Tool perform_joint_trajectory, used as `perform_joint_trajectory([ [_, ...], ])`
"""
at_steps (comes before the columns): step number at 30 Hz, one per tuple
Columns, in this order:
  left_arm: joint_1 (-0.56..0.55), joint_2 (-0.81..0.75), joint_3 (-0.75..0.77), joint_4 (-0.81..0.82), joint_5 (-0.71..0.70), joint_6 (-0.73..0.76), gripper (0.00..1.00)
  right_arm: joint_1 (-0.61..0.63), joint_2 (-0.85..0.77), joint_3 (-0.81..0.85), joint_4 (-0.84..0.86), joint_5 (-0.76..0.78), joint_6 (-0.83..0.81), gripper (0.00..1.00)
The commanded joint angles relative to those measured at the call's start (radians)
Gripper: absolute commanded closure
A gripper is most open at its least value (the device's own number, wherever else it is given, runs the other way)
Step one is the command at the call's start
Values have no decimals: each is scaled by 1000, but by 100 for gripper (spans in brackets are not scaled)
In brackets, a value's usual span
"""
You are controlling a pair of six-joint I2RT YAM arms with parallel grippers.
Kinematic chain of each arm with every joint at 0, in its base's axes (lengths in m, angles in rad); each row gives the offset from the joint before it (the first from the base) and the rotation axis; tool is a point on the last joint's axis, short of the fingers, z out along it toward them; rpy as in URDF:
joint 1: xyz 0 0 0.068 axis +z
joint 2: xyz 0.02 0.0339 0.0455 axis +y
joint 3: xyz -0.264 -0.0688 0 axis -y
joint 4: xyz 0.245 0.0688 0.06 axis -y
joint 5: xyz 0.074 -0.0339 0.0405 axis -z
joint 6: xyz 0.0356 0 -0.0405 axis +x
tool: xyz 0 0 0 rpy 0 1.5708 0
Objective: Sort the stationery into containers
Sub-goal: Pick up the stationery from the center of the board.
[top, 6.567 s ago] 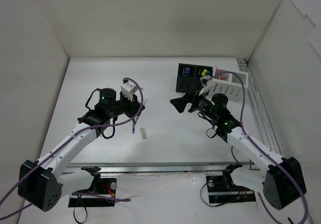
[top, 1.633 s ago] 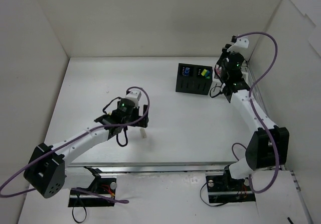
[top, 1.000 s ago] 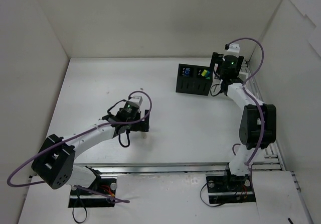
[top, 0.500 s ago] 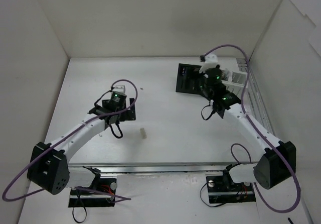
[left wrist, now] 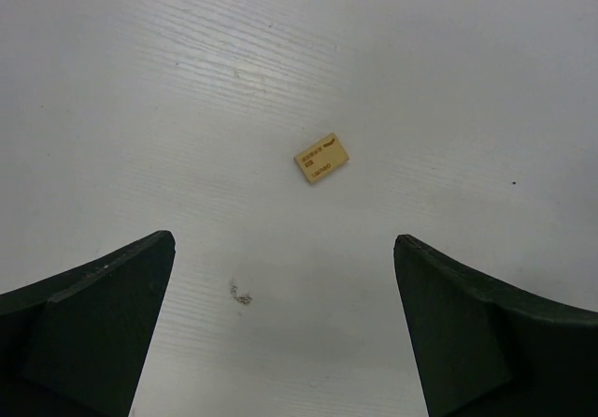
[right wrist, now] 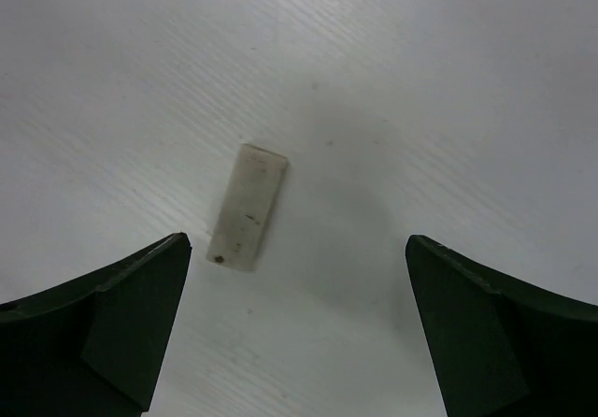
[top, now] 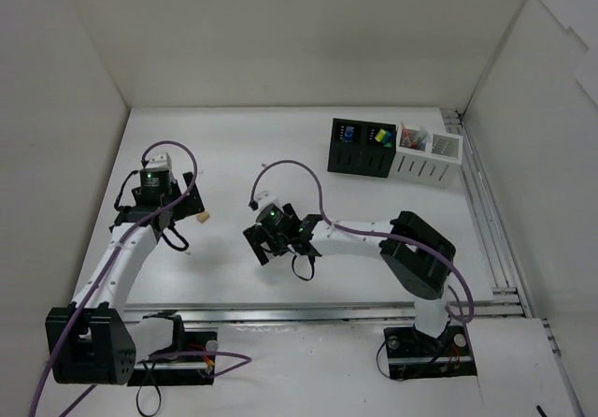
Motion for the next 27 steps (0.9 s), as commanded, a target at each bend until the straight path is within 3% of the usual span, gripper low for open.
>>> perform_joint_trajectory([
  [1,30,5,7,86,97,90,1,36,27,90,25,80,46,2],
  [3,52,22,8,83,89,90,1,42,39,90,26,96,66,8],
  [6,73,50,1,97,117,90,0,43,64,83,26,91,91,26],
  [7,74,56,-3,103,135,96,1,43,76,80,28,87,103,37],
  [9,83,71,-4,107,140,94,1,43,92,70,40,67,114,45],
  [15,103,131,-1,115,135,101,1,45,93,60,63,47,112,97],
  [18,103,157,5,124,146,110,1,24,21,21,78,84,86,100],
  [21,103,186,20,132,238,166,1,-76,-104,-19,101,45,63,100],
  [24,103,237,46,124,331,202,1,-220,-258,-66,81,73,8,100],
  [27,103,303,71,115,332,202,0,-387,-405,-54,16,122,-65,100],
])
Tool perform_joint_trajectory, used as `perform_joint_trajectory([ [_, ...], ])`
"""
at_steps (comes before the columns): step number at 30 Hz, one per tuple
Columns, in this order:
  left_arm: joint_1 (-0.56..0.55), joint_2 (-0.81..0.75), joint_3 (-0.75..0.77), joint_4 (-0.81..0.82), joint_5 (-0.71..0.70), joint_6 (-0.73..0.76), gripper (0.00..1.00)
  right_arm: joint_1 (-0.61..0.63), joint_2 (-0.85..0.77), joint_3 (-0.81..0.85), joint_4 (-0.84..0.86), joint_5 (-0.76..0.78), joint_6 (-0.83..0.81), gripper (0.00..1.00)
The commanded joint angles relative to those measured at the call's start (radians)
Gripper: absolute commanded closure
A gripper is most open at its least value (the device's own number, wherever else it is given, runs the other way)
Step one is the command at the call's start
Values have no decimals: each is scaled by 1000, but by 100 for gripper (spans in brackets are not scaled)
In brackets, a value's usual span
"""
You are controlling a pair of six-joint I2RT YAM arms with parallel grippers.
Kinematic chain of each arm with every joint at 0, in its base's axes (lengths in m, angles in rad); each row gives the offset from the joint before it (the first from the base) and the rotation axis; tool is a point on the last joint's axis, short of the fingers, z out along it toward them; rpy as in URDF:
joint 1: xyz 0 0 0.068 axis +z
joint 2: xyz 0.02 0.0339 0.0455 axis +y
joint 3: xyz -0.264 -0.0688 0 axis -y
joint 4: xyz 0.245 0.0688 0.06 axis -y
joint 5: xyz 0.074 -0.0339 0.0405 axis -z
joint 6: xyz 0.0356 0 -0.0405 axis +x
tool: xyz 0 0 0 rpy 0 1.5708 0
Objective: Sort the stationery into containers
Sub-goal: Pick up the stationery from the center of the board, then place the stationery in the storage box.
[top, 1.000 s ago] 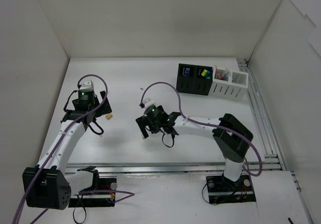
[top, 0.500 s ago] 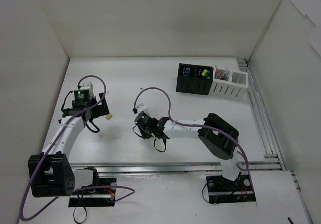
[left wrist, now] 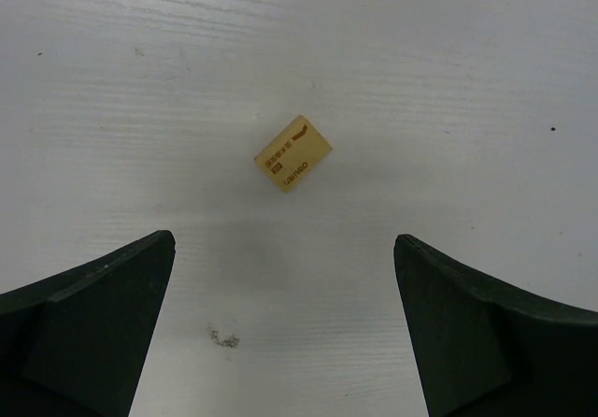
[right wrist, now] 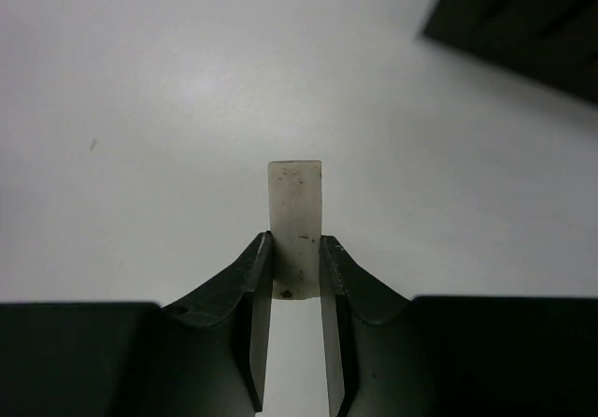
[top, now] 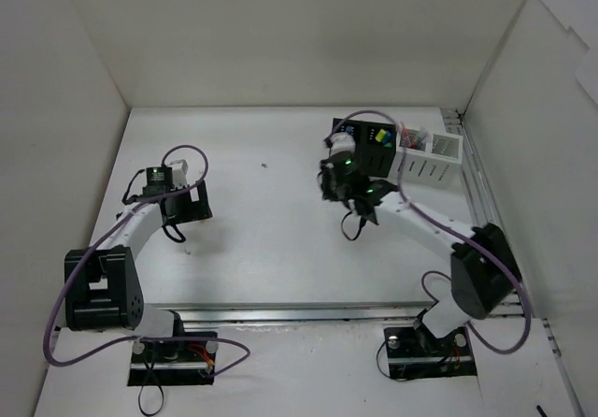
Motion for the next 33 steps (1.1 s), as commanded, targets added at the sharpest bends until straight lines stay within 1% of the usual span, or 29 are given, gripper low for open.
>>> perform_joint_trajectory([
  [1,5,52,79,27,50,45,1,-210,-230,33,-31,94,-102,100],
  [2,5,81,85,16,45,46,1,-257,-251,38,-46,97,-115,100],
  [3,5,92,97,10,30,48,1,-363,-277,55,-53,79,-144,100],
  [4,5,102,102,7,27,48,1,-425,-282,67,-60,65,-147,100],
  [6,5,120,108,4,19,52,0,-537,-278,119,-108,-7,-162,100],
  [7,5,123,108,4,30,55,0,-643,-261,141,-120,-26,-167,100],
  [8,5,126,108,9,30,58,0,-683,-246,159,-132,-71,-171,100],
  [10,5,128,110,13,33,61,1,-813,-186,216,-145,-122,-196,100],
  [12,5,135,114,12,22,61,0,-883,-134,288,-159,-213,-222,100],
  [15,5,143,116,9,16,60,1,-932,-25,366,-163,-290,-243,100],
  [18,5,148,117,4,4,58,1,-946,95,443,-163,-274,-244,100],
  [22,5,141,114,4,2,55,1,-955,196,530,-162,-270,-244,99],
  [23,5,137,113,4,5,57,1,-955,218,567,-165,-253,-244,96],
  [24,5,134,113,4,4,55,1,-957,242,575,-169,-248,-238,87],
  [26,5,132,111,6,2,55,1,-957,245,570,-169,-238,-234,81],
  [27,5,132,111,3,2,55,0,-957,230,560,-171,-231,-224,64],
  [29,5,140,114,2,5,54,1,-957,204,528,-171,-221,-219,54],
  [30,5,143,117,1,10,54,1,-957,171,518,-169,-221,-216,37],
  [31,5,152,120,-1,11,52,1,-958,152,511,-169,-225,-219,24],
  [32,5,157,125,-2,11,49,1,-955,129,486,-169,-224,-218,5],
  [33,-6,163,128,-4,11,48,1,-955,77,474,-171,-225,-213,2],
])
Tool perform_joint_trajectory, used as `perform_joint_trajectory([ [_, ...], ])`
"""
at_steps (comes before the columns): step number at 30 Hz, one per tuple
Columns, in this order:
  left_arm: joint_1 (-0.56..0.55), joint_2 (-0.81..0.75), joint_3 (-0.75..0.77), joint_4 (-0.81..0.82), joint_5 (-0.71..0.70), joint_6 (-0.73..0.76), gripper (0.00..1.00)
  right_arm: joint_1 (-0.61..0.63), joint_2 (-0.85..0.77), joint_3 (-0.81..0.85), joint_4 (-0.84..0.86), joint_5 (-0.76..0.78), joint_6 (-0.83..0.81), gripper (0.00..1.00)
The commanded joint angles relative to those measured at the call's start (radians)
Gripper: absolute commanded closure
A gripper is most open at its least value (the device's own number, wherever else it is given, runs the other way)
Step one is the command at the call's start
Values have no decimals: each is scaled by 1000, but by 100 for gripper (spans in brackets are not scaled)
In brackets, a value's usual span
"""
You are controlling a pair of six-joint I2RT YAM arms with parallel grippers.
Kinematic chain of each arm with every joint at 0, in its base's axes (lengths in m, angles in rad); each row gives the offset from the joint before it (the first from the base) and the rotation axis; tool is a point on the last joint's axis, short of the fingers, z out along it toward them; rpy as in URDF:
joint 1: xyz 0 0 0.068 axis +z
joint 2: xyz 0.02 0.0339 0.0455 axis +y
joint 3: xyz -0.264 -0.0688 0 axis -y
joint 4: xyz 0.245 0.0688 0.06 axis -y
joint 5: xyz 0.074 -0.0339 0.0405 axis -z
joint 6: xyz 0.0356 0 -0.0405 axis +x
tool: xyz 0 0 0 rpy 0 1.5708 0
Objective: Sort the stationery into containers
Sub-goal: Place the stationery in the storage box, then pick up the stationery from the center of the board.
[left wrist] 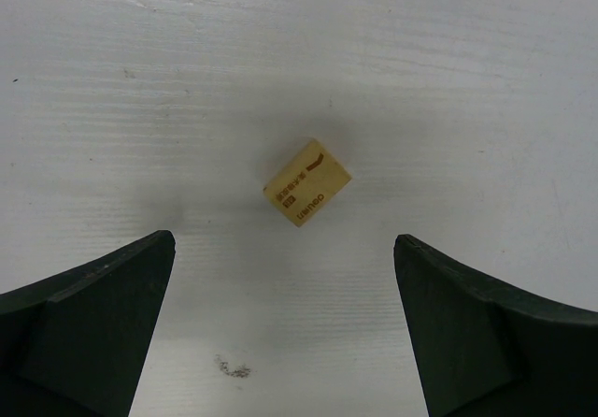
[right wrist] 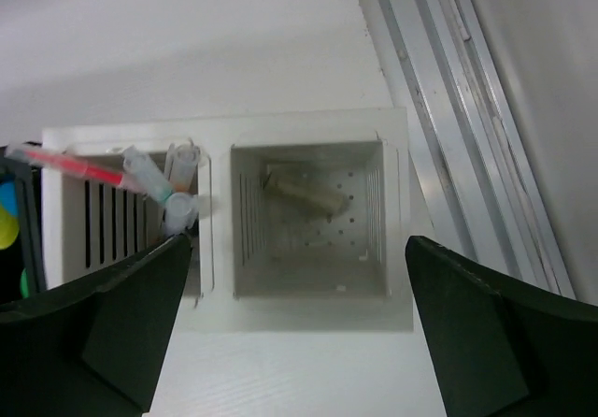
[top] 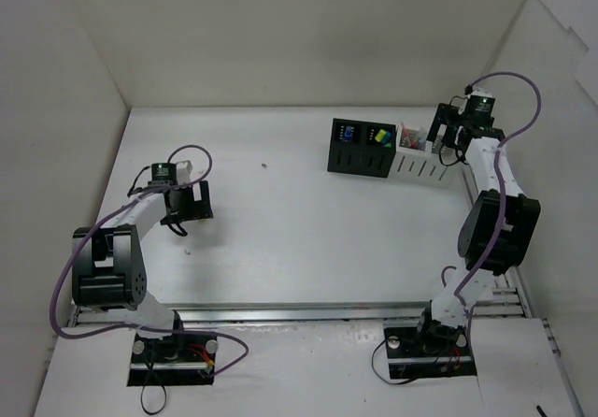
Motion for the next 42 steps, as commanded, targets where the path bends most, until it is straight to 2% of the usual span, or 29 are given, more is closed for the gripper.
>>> perform_joint_trajectory([
  [1,-15,13,59,5,2,5,1,-2,-188,-30,34,8,3,2],
  [5,-39,52,89,-9,-20,-4,4,12,-351,-135,39,17,26,2],
  [6,-39,60,92,-12,-24,-4,10,15,-404,-153,39,23,43,2],
  [10,-50,98,116,-18,-39,-8,17,25,-506,-232,42,27,57,2],
  [13,-59,129,150,-37,-46,11,27,29,-555,-266,44,16,75,2],
  [14,-59,138,159,-46,-46,13,32,29,-566,-274,45,14,84,2],
  [15,-59,146,165,-61,-52,15,45,29,-582,-280,45,16,87,2],
  [16,-59,158,167,-63,-58,13,52,30,-589,-286,47,13,89,2],
  [17,-72,157,168,-69,-73,13,64,30,-595,-291,47,10,92,2],
  [22,-112,122,132,-78,-105,7,71,32,-632,-308,47,4,98,2],
  [23,-122,120,130,-80,-110,2,76,29,-638,-314,45,-1,100,2],
  [24,-131,114,129,-83,-119,-5,88,32,-653,-321,45,-7,101,2],
  [26,-141,93,133,-80,-89,-19,100,35,-688,-358,45,-45,104,2],
  [30,-191,-16,135,-41,14,-50,100,102,-757,-459,51,-211,81,2],
  [31,-203,-45,130,-23,46,-70,100,152,-763,-485,60,-252,74,2],
  [32,-217,-77,123,29,139,-68,100,179,-785,-511,82,-291,77,2],
  [36,-312,-269,31,207,328,-82,100,335,-805,-680,313,-575,93,2],
  [39,-397,-340,32,265,316,-154,100,511,-791,-748,442,-610,129,2],
  [41,-464,-371,29,331,245,-267,100,594,-773,-786,572,-566,165,2],
  [42,-487,-381,26,345,205,-322,100,675,-762,-824,624,-520,184,2],
])
